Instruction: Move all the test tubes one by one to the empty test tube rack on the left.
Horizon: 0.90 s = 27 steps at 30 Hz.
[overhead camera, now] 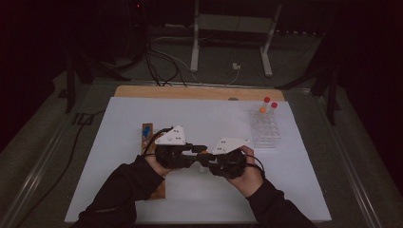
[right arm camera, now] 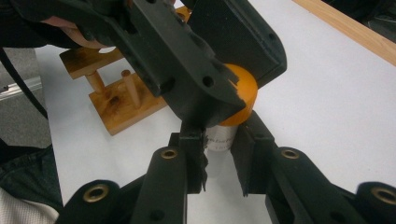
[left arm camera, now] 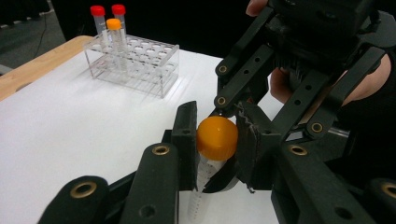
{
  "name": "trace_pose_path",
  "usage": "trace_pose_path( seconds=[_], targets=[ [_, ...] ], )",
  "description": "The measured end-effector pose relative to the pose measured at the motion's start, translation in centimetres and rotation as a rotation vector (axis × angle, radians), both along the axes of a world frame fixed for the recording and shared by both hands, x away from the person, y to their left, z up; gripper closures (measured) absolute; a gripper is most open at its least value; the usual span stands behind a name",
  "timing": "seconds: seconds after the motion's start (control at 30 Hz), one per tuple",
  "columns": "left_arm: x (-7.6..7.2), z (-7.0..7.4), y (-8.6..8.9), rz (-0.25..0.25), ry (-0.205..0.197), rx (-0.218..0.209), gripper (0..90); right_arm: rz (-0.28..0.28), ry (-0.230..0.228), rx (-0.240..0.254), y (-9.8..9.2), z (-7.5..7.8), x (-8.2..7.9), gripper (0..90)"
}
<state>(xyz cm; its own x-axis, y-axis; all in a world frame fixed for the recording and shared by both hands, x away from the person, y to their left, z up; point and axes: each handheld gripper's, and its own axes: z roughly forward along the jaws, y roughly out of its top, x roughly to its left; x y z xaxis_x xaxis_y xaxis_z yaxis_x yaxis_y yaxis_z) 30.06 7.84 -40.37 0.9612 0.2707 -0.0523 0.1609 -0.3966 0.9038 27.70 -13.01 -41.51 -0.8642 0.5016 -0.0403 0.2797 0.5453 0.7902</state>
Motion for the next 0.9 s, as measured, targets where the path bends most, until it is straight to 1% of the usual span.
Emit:
trace_pose_path(
  seconds=[0.1,0.2,0.3,0.33,0.4,0.43,0.5,0.6,0.67,0.77,0.9],
  targets=[
    [0.1,0.1,0.0,0.001,0.001,0.001,71.7,-0.002,0.001,0.007,0.0,0.0,0.0,74.3],
    [0.1,0.2,0.0,0.005,0.002,-0.006,71.8,-0.006,-0.005,0.019,-0.1,0.0,0.0,73.9],
    [0.1,0.4,0.1,0.008,0.004,-0.014,71.8,-0.002,0.001,0.025,-0.2,0.2,0.0,72.0],
    [0.1,0.5,0.2,0.015,0.004,-0.022,71.8,0.0,0.006,0.028,-0.3,0.1,0.1,67.8],
    [0.2,0.8,0.4,0.021,-0.001,-0.027,71.9,0.0,0.013,0.039,-0.4,0.1,0.1,64.3],
    [0.3,1.0,0.5,0.028,-0.004,-0.03,71.9,-0.003,0.013,0.041,-0.5,0.0,0.1,61.2],
    [0.3,1.3,0.9,0.035,-0.006,-0.032,71.9,-0.013,0.002,0.037,-0.7,-0.1,0.1,58.6],
    [0.4,1.8,1.3,0.051,-0.012,-0.04,71.8,-0.017,0.004,0.047,-1.2,-0.1,0.1,53.0],
    [0.5,2.1,1.7,0.064,-0.018,-0.05,71.9,-0.02,0.012,0.064,-1.6,0.0,0.2,46.7],
    [0.8,2.7,2.1,0.076,-0.026,-0.055,71.9,-0.051,0.014,0.077,-2.1,0.0,0.2,34.8],
    [1.1,3.3,2.8,0.093,-0.029,-0.063,71.9,-0.081,0.001,0.107,-3.0,0.0,0.1,27.4]
  ],
)
